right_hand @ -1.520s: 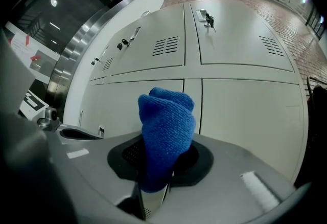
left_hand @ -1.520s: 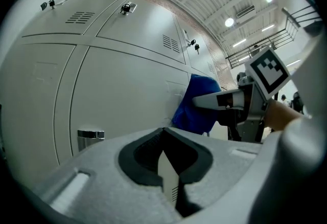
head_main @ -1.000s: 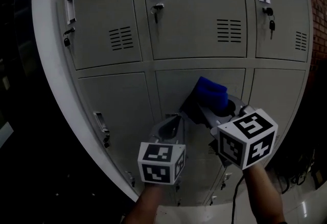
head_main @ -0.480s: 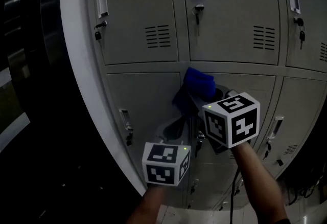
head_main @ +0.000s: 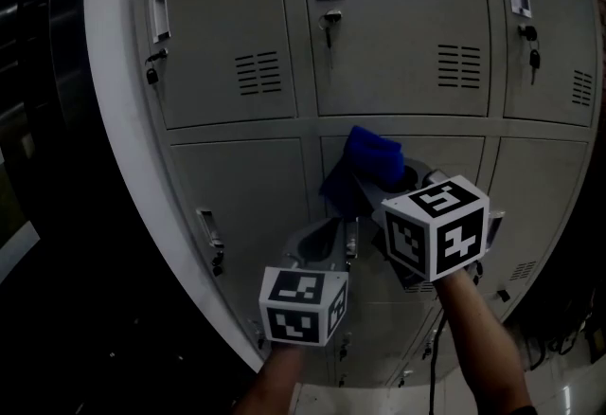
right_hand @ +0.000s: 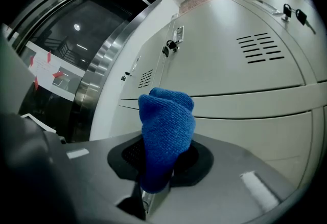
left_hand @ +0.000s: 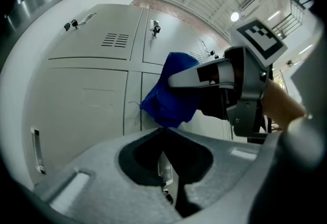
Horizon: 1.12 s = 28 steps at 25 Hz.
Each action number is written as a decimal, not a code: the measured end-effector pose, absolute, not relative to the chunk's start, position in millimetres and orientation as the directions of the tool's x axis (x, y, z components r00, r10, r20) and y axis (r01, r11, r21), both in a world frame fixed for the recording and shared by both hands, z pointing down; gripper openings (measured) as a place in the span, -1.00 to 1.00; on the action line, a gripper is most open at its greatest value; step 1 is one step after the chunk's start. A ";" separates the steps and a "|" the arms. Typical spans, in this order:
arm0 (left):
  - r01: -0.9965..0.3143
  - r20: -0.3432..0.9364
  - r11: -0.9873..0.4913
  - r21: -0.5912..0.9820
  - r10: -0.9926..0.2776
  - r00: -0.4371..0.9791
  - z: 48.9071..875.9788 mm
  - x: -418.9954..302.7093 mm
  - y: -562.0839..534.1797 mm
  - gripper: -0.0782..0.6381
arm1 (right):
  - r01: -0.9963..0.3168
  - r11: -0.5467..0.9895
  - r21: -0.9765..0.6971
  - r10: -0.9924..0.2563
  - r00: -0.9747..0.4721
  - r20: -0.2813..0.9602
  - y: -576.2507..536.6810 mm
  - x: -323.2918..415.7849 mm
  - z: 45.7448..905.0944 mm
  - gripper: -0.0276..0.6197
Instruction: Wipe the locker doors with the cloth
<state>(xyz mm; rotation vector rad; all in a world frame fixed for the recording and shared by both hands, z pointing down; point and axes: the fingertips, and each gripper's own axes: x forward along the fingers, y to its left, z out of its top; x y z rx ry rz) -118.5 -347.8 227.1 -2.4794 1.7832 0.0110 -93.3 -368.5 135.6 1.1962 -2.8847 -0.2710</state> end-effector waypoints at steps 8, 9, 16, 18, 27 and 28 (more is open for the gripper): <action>-0.923 -0.035 -0.380 -0.062 -0.923 0.383 236.1 -69.5 -353.3 -0.78 | -0.770 0.623 0.137 -0.770 -0.634 -0.064 -374.4 -25.4 141.6 -0.65; -0.920 -0.034 -0.386 -0.061 -0.921 0.389 236.4 -64.1 -353.6 -0.78 | -0.778 0.615 0.134 -0.777 -0.626 -0.065 -375.0 -17.1 142.4 -0.66; -0.908 -0.029 -0.415 -0.060 -0.908 0.417 238.5 -32.5 -353.2 -0.78 | -0.817 0.566 0.113 -0.817 -0.574 -0.057 -378.3 36.4 148.2 -0.65; -0.907 -0.028 -0.417 -0.060 -0.908 0.419 239.4 -26.9 -352.6 -0.78 | -0.827 0.551 0.110 -0.827 -0.558 -0.060 -379.0 50.8 147.4 -0.66; -0.921 -0.020 -0.385 -0.062 -0.922 0.387 243.7 -12.9 -345.4 -0.78 | -0.823 0.557 0.111 -0.822 -0.565 -0.070 -371.4 74.8 152.1 -0.66; -0.924 -0.020 -0.377 -0.064 -0.925 0.379 244.9 -12.1 -343.2 -0.78 | -0.818 0.564 0.116 -0.816 -0.573 -0.074 -366.8 74.0 155.6 -0.66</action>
